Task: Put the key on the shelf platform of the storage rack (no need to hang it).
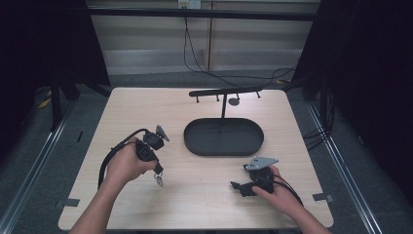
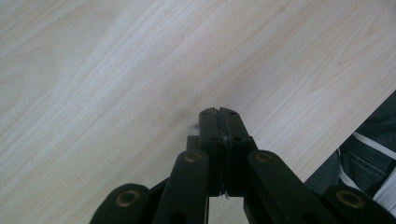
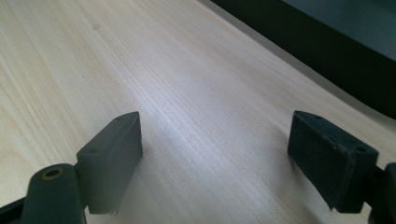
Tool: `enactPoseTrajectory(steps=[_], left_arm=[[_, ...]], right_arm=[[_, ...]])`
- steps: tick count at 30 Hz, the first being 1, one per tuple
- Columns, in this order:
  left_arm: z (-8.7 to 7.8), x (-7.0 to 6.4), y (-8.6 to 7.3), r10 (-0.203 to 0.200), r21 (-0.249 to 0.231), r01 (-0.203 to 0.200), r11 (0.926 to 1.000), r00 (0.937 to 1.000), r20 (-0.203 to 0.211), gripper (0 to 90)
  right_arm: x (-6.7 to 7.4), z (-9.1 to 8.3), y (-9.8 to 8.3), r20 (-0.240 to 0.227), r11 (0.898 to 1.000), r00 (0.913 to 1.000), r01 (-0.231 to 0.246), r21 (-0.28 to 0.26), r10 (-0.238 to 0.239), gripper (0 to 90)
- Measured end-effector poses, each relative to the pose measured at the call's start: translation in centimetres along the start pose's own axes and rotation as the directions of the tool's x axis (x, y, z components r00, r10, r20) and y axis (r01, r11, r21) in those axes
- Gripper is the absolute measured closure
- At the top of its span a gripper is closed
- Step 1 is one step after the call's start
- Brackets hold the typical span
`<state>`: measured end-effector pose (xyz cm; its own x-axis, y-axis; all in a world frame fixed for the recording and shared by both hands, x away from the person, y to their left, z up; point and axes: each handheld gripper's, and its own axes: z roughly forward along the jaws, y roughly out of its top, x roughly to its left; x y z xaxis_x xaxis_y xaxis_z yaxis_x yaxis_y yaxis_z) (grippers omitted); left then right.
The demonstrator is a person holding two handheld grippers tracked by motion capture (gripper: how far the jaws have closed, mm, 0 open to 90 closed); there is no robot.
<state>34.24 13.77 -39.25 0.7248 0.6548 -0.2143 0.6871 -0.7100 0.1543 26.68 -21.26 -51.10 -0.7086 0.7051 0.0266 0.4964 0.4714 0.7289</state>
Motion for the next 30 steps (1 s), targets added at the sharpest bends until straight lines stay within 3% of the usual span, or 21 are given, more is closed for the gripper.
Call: enactPoseTrajectory(steps=[15, 30], left_arm=[[-1.5, -0.6, 2.6, 0.028, 0.035, -0.029, 0.999, 0.9995, 0.014, 89.3], [-2.6, -1.2, 5.6, 0.034, 0.021, -0.035, 0.9992, 0.9984, 0.046, 89.2]], right_arm=[[0.0, 0.0, 0.0, 0.001, 1.0, 1.0, -0.002, -0.001, 0.002, 17.4], [0.0, 0.0, 0.0, 0.003, 1.0, 1.0, 0.001, -0.004, -0.001, 17.3]])
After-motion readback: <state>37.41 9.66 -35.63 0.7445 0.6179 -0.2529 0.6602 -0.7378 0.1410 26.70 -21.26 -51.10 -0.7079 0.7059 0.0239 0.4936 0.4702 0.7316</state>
